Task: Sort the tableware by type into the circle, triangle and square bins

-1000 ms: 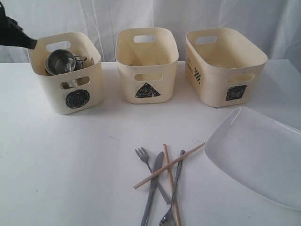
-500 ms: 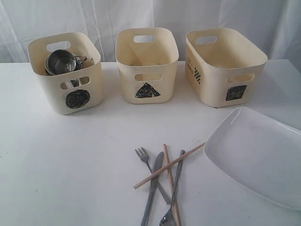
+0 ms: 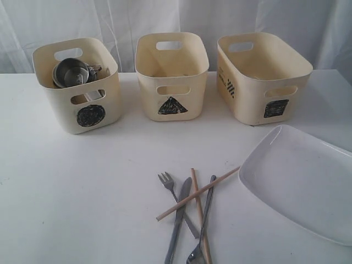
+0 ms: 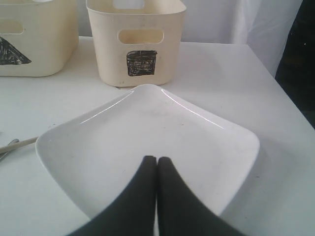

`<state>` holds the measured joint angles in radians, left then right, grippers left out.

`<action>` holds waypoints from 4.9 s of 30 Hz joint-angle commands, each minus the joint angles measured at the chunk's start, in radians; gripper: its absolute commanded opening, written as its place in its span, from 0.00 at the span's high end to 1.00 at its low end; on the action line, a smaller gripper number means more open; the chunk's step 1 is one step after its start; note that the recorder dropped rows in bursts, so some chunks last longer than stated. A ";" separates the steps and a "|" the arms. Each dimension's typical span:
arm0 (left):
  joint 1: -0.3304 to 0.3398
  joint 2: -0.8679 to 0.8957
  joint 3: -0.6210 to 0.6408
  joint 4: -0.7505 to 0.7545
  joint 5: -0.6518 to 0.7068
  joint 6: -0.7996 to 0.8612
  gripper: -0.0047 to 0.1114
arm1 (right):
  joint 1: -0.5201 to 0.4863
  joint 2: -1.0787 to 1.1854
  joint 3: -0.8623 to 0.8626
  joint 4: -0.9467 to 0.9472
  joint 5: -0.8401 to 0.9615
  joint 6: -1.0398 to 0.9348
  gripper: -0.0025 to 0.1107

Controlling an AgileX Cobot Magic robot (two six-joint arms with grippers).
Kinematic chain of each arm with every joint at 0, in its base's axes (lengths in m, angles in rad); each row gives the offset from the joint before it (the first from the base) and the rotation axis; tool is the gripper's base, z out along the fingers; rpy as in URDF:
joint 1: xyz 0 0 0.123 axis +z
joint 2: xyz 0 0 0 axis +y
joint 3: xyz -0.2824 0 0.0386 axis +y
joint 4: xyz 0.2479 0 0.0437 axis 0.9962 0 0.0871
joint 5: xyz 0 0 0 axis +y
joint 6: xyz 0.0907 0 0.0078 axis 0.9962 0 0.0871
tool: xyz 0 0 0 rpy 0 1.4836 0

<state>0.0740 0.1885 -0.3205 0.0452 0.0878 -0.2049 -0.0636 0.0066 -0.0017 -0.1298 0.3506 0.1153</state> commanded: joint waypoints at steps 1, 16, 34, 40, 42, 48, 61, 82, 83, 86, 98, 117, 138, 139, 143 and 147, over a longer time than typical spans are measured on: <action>0.005 -0.139 0.004 -0.015 -0.028 -0.009 0.96 | -0.006 -0.007 0.002 0.000 -0.004 -0.008 0.98; 0.005 -0.189 0.036 -0.061 0.428 0.051 0.96 | -0.006 -0.007 0.002 0.000 -0.004 -0.008 0.98; 0.005 -0.189 0.310 -0.340 0.367 0.205 0.96 | -0.006 -0.007 0.002 0.000 -0.004 -0.008 0.98; 0.005 -0.189 0.309 -0.444 0.376 0.414 0.96 | -0.006 -0.007 0.002 0.000 -0.004 -0.008 0.98; 0.005 -0.189 0.309 -0.446 0.376 0.414 0.96 | -0.006 -0.007 0.002 0.000 -0.004 -0.008 0.98; 0.005 -0.189 0.309 -0.555 0.279 0.468 0.96 | -0.006 -0.007 0.002 0.000 -0.004 -0.008 0.98; 0.005 -0.189 0.319 -0.456 0.347 0.449 0.96 | -0.006 -0.007 0.002 0.000 -0.004 -0.008 0.98; 0.005 -0.189 0.319 -0.456 0.347 0.449 0.96 | -0.006 -0.007 0.002 -0.003 -0.004 -0.008 0.98; 0.005 -0.189 0.319 -0.456 0.347 0.449 0.96 | -0.006 -0.007 0.002 -0.005 -0.002 -0.010 0.98; 0.005 -0.189 0.319 -0.456 0.346 0.452 0.96 | -0.006 -0.007 0.002 -0.005 -0.002 -0.008 0.98; 0.005 -0.189 0.319 -0.456 0.346 0.452 0.96 | -0.006 -0.007 0.002 0.052 -0.189 0.005 0.98; 0.005 -0.189 0.319 -0.456 0.345 0.463 0.96 | -0.006 0.457 -0.653 -0.393 -0.851 0.629 0.98; 0.005 -0.189 0.319 -0.456 0.345 0.463 0.96 | 0.067 1.217 -0.823 0.001 0.504 -0.100 0.98; 0.005 -0.189 0.319 -0.456 0.345 0.463 0.96 | 0.071 1.211 -0.823 0.093 0.559 -0.185 0.98; 0.005 -0.189 0.319 -0.456 0.345 0.463 0.96 | 0.136 1.181 -0.825 0.448 0.727 -0.500 0.98; 0.005 -0.189 0.319 -0.456 0.345 0.463 0.96 | 0.261 1.209 -0.878 0.433 0.799 -0.485 0.98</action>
<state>0.0740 0.0036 -0.0124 -0.4110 0.4005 0.2537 0.1293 1.1963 -0.8411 0.2869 1.0900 -0.3310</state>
